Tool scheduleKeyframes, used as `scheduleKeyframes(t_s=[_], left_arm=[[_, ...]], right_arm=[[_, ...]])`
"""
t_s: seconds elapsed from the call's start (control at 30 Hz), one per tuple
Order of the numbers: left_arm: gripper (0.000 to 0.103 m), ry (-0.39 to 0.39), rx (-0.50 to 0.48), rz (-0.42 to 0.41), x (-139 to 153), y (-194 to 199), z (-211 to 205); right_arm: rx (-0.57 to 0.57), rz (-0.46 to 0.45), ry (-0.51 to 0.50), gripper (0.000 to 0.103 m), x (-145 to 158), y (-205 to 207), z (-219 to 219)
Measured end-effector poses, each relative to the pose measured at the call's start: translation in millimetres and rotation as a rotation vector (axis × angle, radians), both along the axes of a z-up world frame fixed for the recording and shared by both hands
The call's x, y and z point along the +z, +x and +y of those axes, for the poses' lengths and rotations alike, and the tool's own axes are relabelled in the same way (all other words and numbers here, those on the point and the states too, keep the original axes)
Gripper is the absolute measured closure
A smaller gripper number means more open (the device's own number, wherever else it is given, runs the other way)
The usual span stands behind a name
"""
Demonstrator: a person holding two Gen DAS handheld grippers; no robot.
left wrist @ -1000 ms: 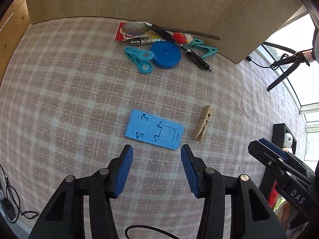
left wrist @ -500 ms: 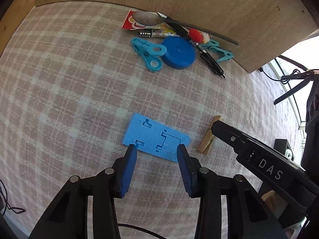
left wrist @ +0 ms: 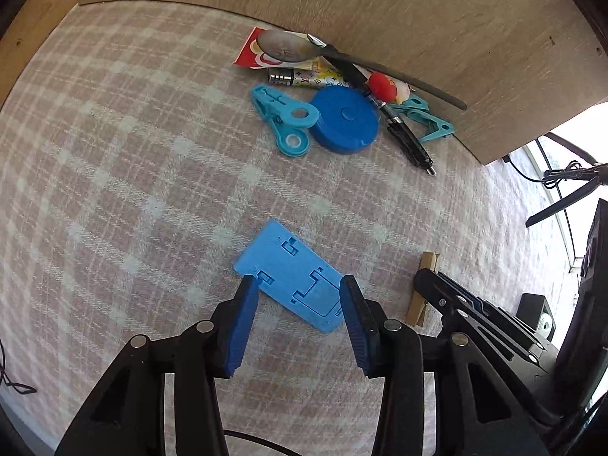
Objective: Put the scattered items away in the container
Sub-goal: 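Grasp the blue phone stand with the left gripper while the right grasps another wooden clothespin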
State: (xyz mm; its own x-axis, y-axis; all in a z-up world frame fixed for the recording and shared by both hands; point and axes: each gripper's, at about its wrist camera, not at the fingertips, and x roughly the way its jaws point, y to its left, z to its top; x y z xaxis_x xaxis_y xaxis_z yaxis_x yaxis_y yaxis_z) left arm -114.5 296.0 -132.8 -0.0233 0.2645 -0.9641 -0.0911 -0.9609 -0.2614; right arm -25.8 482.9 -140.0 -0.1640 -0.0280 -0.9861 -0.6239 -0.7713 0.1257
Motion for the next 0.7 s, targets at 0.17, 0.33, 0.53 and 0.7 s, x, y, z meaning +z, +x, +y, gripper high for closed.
scheduleKeyframes(t_s=[0.17, 0.33, 0.53, 0.7], left_arm=[[0.056, -0.055, -0.04, 0.041, 1, 0, 27], [0.052, -0.144, -0.159, 0.081, -5, 12, 67], [0.069, -0.208, -0.246, 0.16, -6, 27, 89], [0.069, -0.167, -0.236, 0.143, -7, 32, 80]], right_arm=[[-0.03, -0.004, -0.001, 0.09, -1, 14, 19], [-0.047, -0.012, 0.003, 0.09, -2, 28, 37], [-0.06, -0.013, -0.005, 0.09, -3, 43, 53], [-0.051, -0.005, -0.01, 0.09, -2, 55, 57]])
